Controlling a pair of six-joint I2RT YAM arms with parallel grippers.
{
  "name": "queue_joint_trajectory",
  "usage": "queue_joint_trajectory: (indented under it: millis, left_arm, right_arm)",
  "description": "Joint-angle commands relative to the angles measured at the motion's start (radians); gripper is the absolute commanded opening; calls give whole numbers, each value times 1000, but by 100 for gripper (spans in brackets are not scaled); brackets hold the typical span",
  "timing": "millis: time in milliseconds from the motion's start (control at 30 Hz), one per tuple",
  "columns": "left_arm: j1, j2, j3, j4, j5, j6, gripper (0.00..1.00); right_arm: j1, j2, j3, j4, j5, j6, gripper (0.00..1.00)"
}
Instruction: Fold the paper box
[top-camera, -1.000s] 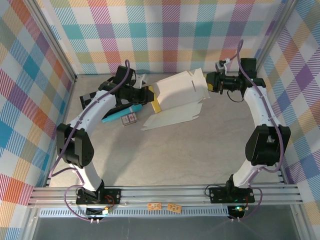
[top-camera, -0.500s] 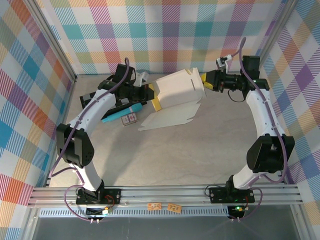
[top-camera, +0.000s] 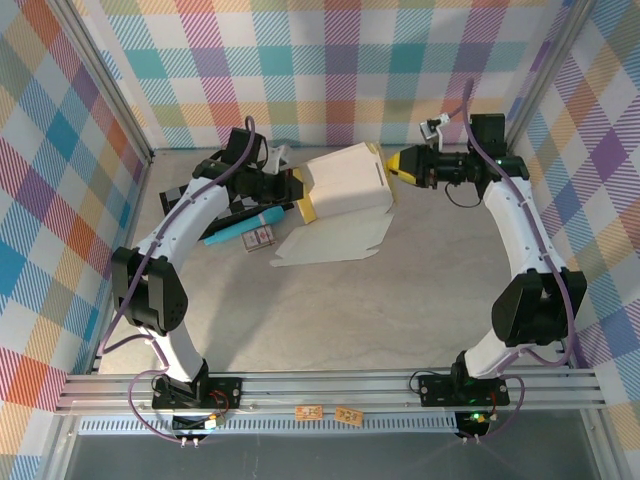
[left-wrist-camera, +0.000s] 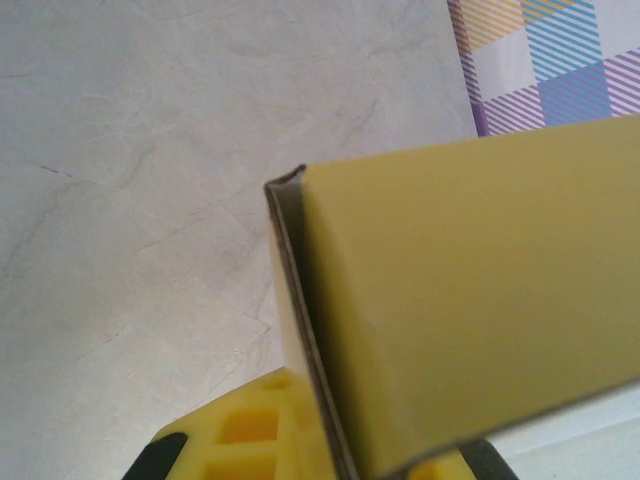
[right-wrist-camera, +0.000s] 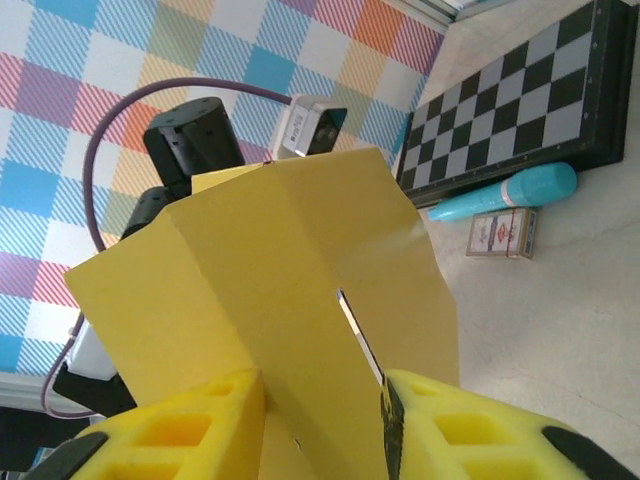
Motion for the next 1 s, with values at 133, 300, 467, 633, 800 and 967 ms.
queue_joint_trajectory:
  millis: [133,300,467,633,800,967]
  left_arm:
    - [-13,-30,24,10,38,5,0]
    - [-17,-33,28,8,38,9,0]
    - [-17,-39,33,2,36,17,0]
    - [-19,-39,38,-3,34,22,0]
    - [-22,-38,40,-3,32,28,0]
    - [-23,-37,44,-7,30,30,0]
  right_arm:
    - [71,4,62,-114,147,-126,41]
    - [91,16,76,-153,238,-174,45]
    - [101,23,88,-188,327,-219,49]
    - [136,25,107,-209,409,-261,51]
    - [166,34,129,-233,455,-295,53]
    - [189,48,155,-271,518,-332,54]
